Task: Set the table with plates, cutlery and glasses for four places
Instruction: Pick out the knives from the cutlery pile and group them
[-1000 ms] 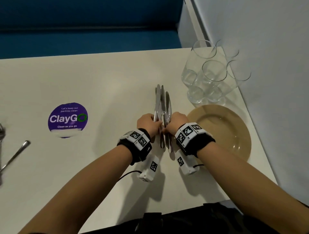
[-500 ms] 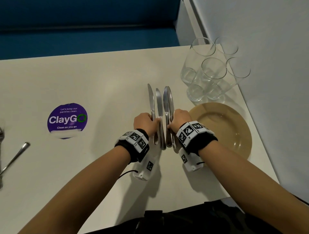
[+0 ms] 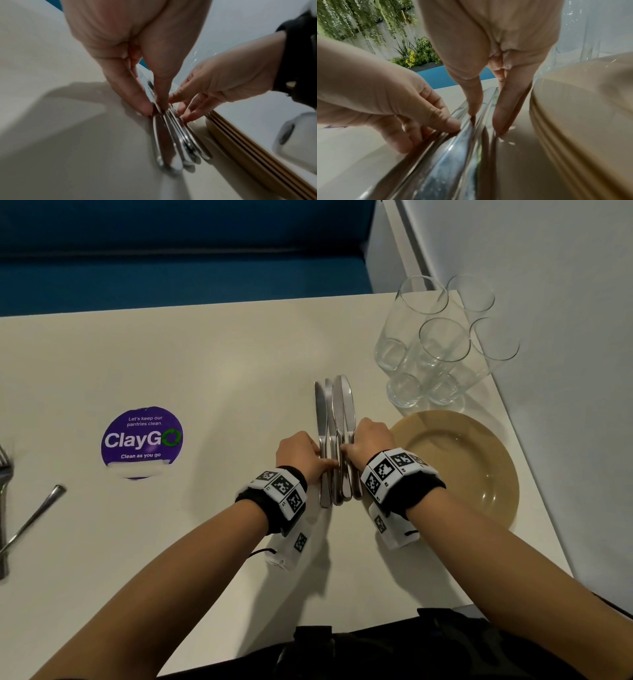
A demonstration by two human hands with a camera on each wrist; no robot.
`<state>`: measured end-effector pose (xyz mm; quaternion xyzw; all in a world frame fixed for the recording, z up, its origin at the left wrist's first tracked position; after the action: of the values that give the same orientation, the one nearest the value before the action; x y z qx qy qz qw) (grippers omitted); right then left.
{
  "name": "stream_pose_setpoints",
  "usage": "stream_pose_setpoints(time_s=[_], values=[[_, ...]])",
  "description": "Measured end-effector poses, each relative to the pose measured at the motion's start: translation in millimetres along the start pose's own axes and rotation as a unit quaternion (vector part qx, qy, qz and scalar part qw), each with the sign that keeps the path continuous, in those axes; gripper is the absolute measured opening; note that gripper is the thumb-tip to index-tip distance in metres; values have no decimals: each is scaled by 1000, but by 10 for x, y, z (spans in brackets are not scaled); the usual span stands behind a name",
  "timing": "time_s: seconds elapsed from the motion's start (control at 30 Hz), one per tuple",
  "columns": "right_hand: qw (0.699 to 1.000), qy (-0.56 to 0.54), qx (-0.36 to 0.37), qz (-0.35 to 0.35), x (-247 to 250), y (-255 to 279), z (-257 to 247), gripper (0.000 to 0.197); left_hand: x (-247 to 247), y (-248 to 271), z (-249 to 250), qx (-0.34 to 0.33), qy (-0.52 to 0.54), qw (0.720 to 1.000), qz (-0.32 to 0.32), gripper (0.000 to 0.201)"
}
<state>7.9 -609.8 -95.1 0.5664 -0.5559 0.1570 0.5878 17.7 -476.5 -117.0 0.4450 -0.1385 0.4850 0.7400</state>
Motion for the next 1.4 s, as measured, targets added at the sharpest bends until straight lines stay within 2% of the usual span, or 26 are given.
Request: stream_pose_setpoints(time_s=[0.1, 0.33, 0.67, 0.9, 1.03, 1.3, 1.4], values=[[1000, -14, -3, -2, -9, 30, 12, 43, -28, -28, -50, 3, 21, 1000, 13, 41], [1000, 26, 3, 1, 43, 22, -1, 41, -107, -88, 61, -2, 72, 997, 18, 44], [998, 59, 25, 12, 98, 8, -25, 24, -158, -106, 62, 3, 110, 994, 22, 50], [997, 62, 31, 28, 106, -2, -42, 13, -108, -152, 12, 8, 126, 991, 36, 39], [997, 64, 33, 23, 110, -1, -47, 14, -103, -178, 51, 4, 124, 992, 37, 34], [997, 71, 29, 26, 88, 15, -52, 13, -77, -165, 77, -13, 115, 993, 32, 38], [996, 77, 32, 32, 144, 33, -78, 13, -49, -154, 31, -10, 138, 990, 25, 32]])
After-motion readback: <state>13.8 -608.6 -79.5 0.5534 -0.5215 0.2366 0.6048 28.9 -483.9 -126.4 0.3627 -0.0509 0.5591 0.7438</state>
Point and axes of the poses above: each hand's wrist, its own y-axis away from the middle knuckle, its own x-axis out of the back of the hand, z = x × y, the point moved 9 cm from there along -y, towards the middle knuckle, and after that the axes turned 2 degrees about z, right-handed, at the moved point
